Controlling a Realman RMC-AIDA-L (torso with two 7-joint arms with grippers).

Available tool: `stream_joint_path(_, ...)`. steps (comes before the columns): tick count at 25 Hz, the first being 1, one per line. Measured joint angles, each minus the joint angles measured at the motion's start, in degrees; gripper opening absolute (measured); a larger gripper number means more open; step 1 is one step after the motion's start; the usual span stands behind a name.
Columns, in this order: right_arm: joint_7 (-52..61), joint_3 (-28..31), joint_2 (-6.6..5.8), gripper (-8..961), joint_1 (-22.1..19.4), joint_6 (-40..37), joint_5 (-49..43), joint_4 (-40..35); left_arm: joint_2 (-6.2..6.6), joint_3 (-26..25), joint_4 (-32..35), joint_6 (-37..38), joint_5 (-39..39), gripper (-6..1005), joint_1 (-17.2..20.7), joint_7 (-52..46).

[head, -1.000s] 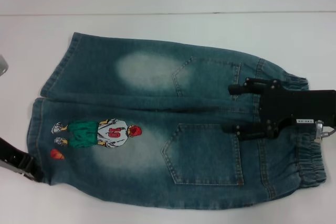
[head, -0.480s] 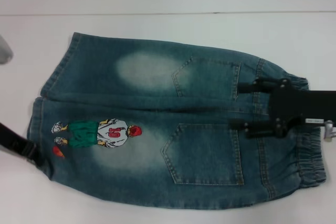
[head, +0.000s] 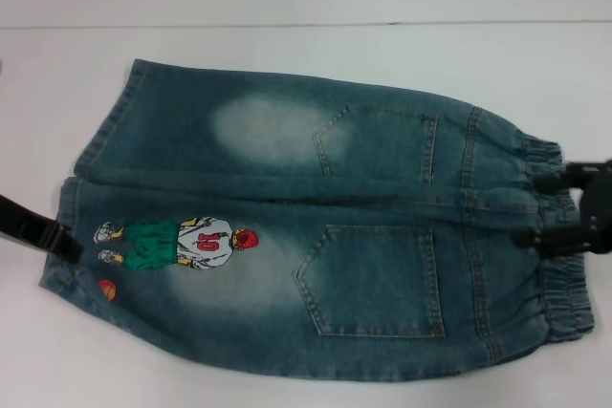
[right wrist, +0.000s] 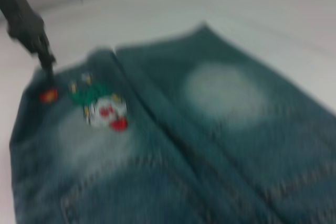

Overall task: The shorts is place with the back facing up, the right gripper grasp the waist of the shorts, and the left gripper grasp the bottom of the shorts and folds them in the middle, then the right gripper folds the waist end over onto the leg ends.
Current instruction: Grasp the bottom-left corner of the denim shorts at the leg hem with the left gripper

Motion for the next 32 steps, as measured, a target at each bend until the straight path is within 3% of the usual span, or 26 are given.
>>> stream_joint_path(12, 6.98, 2.50, -0.27, 914, 3.34, -6.82, -13.50, -1.22, -0.22, 0.48, 1.34, 1.22, 0.51, 58, 0.90, 0.75)
stream_joint_path(24, -5.52, 3.82, 0.57, 914, 2.65, -7.94, -3.08, 1.75, 0.71, 0.77, 4.67, 9.27, 2.21, 68, 3.44, -1.23)
stream_joint_path(29, -18.42, 3.64, 0.58, 914, 2.70, -10.20, 4.34, 8.57, 1.27, 0.75, 6.04, 9.53, 2.22, 283, 4.10, -3.36)
stream_joint_path(32, -24.03, 3.51, 0.57, 914, 3.35, -10.53, 5.54, 12.05, 1.78, 0.76, 6.02, 9.54, 2.25, 340, 4.25, -4.80)
